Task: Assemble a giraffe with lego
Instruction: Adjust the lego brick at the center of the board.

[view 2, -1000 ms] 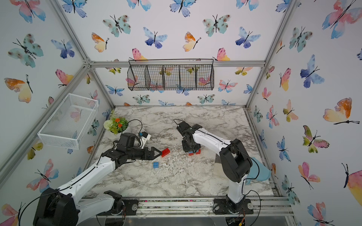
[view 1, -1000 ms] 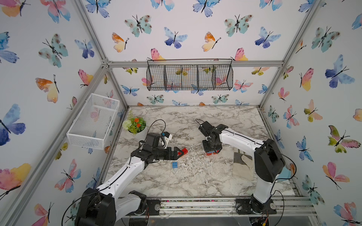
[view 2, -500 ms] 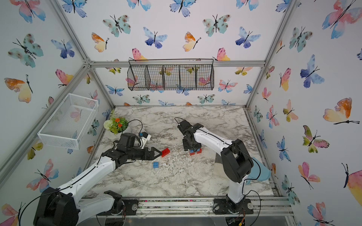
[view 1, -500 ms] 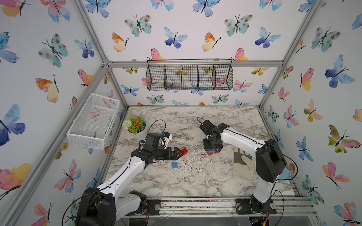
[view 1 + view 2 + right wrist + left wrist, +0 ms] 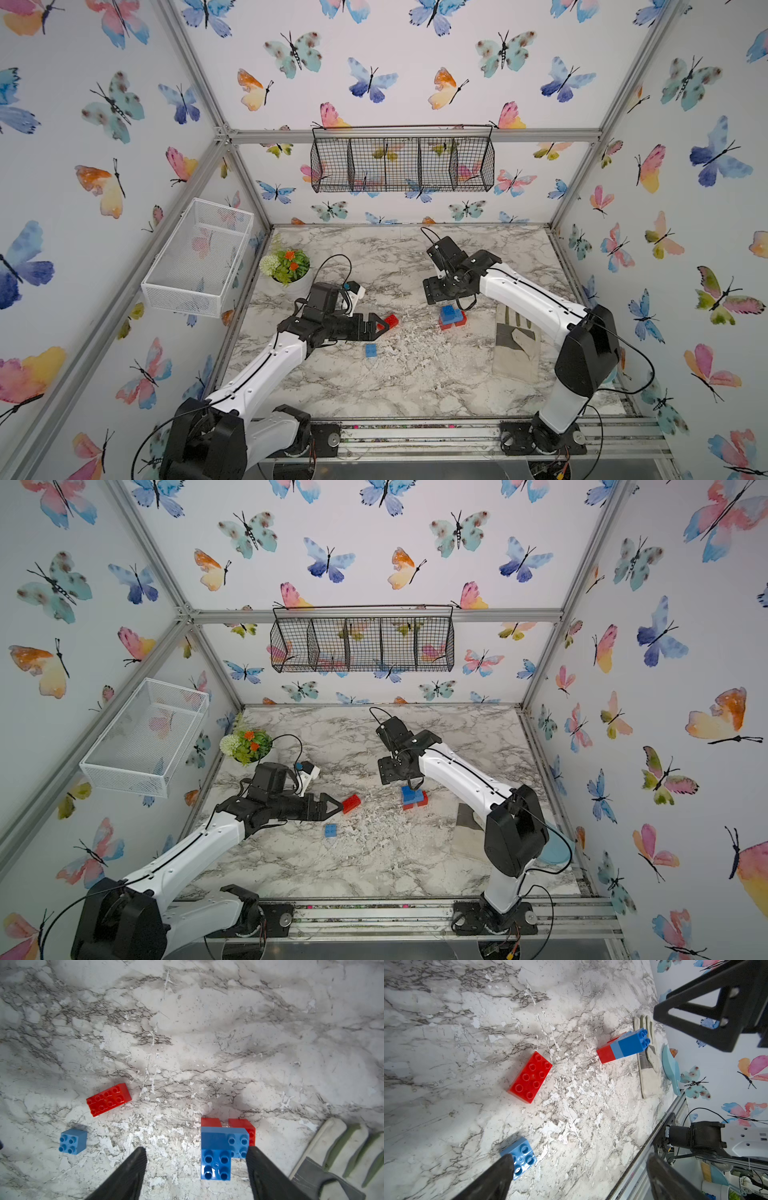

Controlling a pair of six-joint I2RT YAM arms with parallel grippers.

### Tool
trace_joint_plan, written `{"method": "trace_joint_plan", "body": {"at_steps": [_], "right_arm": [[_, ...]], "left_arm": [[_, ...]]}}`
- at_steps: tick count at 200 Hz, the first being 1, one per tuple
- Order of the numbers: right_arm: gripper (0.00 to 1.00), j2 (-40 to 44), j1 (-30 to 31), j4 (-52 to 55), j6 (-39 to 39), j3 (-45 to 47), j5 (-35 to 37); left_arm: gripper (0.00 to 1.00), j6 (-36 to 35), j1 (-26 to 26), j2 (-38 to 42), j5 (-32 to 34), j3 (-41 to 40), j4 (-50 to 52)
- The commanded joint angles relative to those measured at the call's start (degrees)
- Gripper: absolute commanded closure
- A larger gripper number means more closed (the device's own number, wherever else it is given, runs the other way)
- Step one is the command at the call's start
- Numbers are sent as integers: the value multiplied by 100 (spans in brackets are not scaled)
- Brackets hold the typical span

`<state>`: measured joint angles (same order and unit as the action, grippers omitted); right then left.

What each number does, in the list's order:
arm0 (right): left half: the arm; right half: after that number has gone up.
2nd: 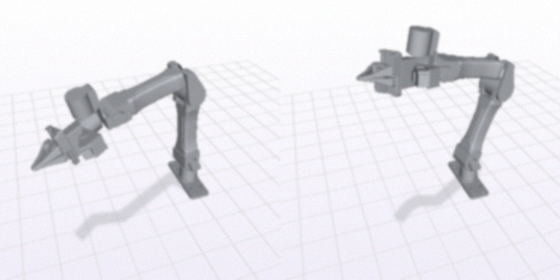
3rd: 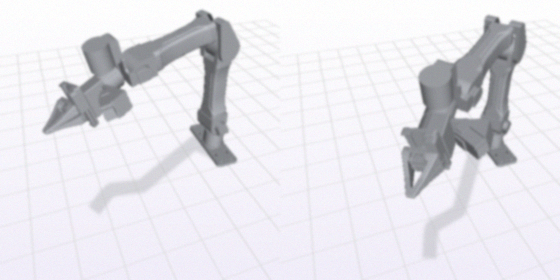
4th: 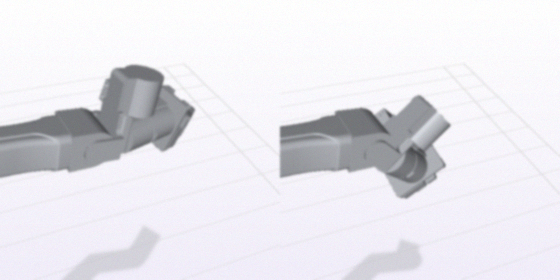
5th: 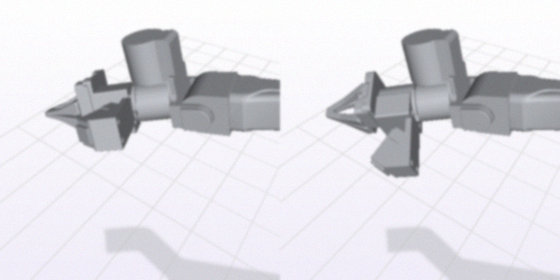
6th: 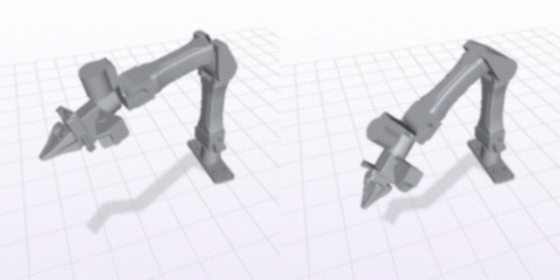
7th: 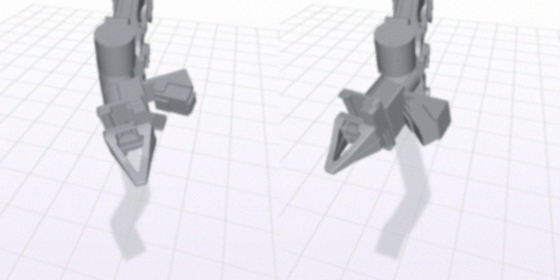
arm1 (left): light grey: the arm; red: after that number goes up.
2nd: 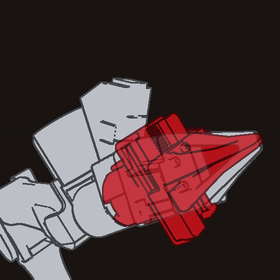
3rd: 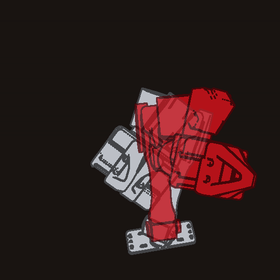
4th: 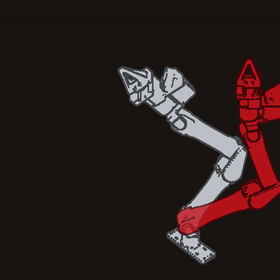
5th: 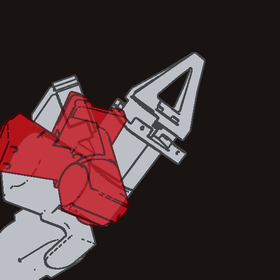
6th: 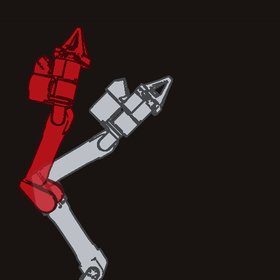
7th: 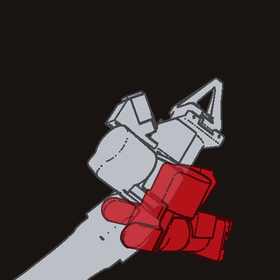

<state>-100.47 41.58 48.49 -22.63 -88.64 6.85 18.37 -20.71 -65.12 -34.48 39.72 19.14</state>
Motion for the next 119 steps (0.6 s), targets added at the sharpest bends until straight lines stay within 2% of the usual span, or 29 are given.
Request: {"method": "trace_joint_plan", "body": {"at_steps": [1,54,119], "right_arm": [[19,-42,108,-210,333,-114,-416],[16,-668,335,-793,572,-318,-949],[15,-1531,829,-1101,766,-636,-985]], "left_arm": [[2,-159,76,69,-207,132,158],[2,-117,91,260,-340,123,297],[2,-19,181,542,-314,36,416]]}}
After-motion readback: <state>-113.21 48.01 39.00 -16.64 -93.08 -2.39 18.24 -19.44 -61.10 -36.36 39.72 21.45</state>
